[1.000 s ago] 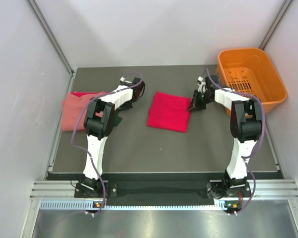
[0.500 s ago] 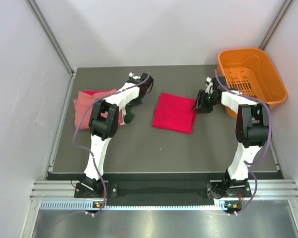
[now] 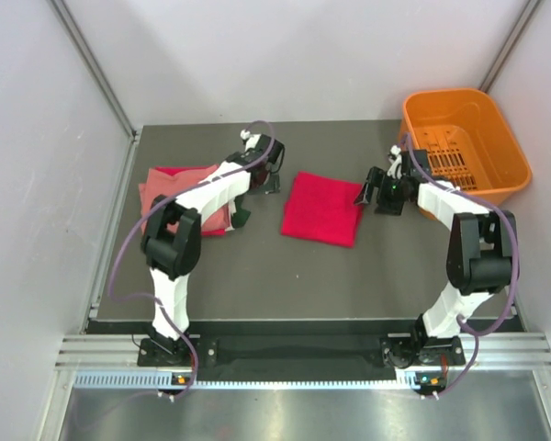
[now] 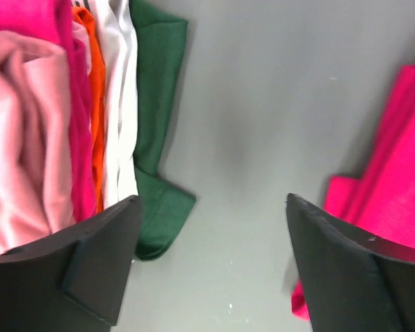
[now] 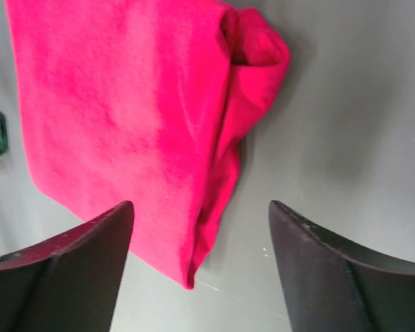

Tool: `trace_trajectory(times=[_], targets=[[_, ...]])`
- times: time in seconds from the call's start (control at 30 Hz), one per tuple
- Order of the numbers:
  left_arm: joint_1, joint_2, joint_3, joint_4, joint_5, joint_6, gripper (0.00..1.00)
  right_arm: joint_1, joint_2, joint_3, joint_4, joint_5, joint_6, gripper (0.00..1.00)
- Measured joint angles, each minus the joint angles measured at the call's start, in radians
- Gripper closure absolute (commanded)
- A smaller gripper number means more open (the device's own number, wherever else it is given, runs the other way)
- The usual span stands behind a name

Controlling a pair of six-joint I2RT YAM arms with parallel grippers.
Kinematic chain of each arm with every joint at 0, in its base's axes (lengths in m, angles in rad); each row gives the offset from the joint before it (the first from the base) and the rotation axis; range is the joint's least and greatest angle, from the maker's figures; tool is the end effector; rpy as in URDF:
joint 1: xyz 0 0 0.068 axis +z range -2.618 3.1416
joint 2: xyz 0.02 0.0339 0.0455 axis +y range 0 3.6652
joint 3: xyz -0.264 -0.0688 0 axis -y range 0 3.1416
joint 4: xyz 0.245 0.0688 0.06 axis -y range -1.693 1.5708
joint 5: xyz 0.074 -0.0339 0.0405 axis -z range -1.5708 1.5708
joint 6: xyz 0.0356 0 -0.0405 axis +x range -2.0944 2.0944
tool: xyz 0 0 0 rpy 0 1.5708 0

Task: Fold and stack the t-shirts
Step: Neatly place the folded tshirt to the corner

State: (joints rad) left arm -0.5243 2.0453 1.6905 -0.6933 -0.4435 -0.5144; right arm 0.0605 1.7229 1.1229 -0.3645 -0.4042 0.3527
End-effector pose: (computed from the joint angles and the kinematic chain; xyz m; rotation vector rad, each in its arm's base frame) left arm 0.3922 -0.2091 0.2275 -0.1368 2.4724 0.1557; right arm 0.3554 0.0356 0.1979 0.2095 2.5463 0.6749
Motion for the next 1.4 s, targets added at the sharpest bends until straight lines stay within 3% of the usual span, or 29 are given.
trace_trajectory(times=[0.07, 0.23, 0.43, 0.57, 0.8, 1.07, 1.2, 1.4], targets=[[0.004, -0.067, -0.071, 0.062, 0.029, 0.007, 0.06, 0.000, -0.011, -0.019, 0.026, -0.003, 0.012, 0.14], [0.013, -0.120, -0.121, 0.184, 0.190, 0.026, 0.06, 0.000, -0.010, -0.078, 0.113, -0.012, 0.059, 0.13], [0.018, -0.046, -0.066, 0.254, 0.380, 0.043, 0.17, 0.001, 0.041, -0.093, 0.199, -0.005, 0.119, 0.30], [0.035, 0.058, 0.003, 0.287, 0.502, 0.045, 0.18, 0.011, 0.087, -0.073, 0.214, 0.037, 0.147, 0.37], [0.067, 0.172, 0.061, 0.290, 0.597, 0.041, 0.21, 0.039, 0.189, 0.061, 0.207, 0.125, 0.156, 0.50], [0.084, 0.222, 0.096, 0.306, 0.661, 0.029, 0.23, 0.049, 0.265, 0.159, 0.167, 0.173, 0.138, 0.93], [0.087, 0.225, 0.105, 0.310, 0.674, 0.015, 0.28, 0.053, 0.283, 0.196, 0.141, 0.181, 0.123, 0.99], [0.093, 0.262, 0.146, 0.319, 0.690, -0.017, 0.41, 0.057, 0.291, 0.208, 0.139, 0.187, 0.118, 1.00]])
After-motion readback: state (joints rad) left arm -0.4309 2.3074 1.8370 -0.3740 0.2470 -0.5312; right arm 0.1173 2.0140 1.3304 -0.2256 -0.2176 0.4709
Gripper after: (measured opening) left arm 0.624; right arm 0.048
